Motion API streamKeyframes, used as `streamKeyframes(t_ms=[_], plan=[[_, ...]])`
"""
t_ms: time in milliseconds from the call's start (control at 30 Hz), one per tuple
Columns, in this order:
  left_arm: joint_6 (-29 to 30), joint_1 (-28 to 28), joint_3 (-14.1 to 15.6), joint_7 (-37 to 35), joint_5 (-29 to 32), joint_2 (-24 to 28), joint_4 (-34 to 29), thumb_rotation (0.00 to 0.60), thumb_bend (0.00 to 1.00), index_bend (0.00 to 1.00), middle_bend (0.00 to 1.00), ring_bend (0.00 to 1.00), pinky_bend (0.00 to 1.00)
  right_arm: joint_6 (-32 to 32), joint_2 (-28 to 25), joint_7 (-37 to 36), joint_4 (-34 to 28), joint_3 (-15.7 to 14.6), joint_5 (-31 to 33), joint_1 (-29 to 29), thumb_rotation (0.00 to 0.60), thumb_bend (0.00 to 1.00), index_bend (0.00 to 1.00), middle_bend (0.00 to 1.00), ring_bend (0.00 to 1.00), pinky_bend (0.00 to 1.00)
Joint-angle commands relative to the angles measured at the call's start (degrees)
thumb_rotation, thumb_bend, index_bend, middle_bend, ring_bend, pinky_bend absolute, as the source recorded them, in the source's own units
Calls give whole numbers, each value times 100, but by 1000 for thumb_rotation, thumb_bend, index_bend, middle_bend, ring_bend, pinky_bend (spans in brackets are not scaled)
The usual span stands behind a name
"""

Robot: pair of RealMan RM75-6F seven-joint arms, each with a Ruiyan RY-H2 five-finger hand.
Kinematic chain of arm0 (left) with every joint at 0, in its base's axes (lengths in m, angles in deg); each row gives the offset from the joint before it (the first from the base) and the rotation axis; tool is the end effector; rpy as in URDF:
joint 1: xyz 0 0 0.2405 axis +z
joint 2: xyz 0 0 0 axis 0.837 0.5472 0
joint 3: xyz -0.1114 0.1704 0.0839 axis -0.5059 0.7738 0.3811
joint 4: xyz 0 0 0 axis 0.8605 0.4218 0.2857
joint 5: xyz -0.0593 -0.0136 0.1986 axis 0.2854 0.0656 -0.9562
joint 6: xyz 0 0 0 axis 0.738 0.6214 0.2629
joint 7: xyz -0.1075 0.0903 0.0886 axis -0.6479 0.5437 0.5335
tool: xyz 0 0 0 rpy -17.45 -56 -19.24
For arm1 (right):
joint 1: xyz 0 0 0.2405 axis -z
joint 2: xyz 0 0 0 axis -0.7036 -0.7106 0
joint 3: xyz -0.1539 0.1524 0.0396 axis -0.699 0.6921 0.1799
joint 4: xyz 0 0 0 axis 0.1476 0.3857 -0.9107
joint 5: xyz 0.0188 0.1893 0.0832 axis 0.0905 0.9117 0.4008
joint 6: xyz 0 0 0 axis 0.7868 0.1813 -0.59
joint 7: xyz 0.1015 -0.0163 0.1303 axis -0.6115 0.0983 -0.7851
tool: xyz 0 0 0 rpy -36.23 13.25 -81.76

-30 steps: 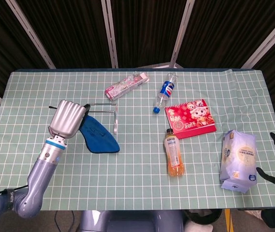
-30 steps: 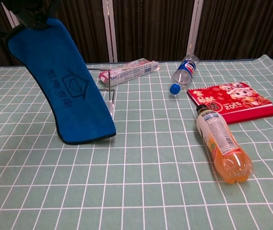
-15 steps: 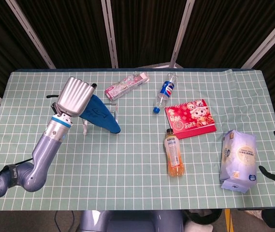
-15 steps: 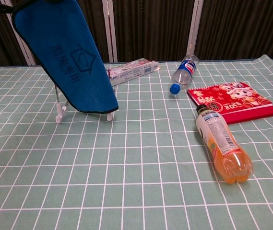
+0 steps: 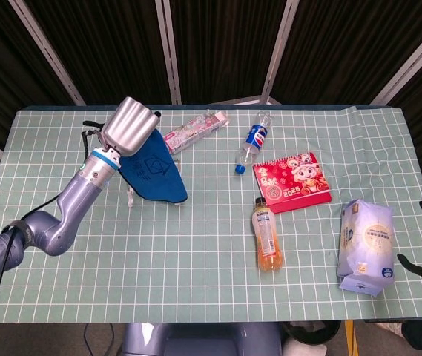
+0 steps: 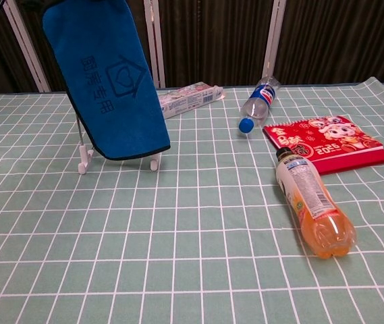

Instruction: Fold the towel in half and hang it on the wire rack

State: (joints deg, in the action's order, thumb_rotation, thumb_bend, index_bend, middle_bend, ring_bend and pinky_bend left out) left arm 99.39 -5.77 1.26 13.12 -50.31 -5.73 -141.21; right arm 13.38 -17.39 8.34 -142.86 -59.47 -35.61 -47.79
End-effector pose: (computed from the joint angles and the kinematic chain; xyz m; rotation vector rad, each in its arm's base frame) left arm -0.0086 0.4411 0.0983 -1.8174 -0.0052 -0.7475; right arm -0.2917 -0.2085 0.1834 1.2256 -0.8006 0.8346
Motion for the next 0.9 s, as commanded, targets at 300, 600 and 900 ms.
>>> streamKeyframes(t_ms=[300, 600, 900], plan=[[-731, -426, 252, -935, -114, -1031, 1756, 600, 753, 939, 1000, 996, 1000, -212, 116, 189, 129, 75, 310, -87, 600, 0, 0, 0, 0, 0], [-1171, -533, 315, -1652, -13, -1853, 3007, 600, 753, 939, 1000, 992, 1000, -322, 188, 292, 219, 100, 454, -137, 600, 0, 0, 0, 0, 0], [-1613, -595, 265, -2183, 161, -2459, 3804, 600, 597, 530, 1000, 978, 1000, -365, 213, 328, 251, 112, 534, -151, 600, 0, 0, 0, 0, 0]])
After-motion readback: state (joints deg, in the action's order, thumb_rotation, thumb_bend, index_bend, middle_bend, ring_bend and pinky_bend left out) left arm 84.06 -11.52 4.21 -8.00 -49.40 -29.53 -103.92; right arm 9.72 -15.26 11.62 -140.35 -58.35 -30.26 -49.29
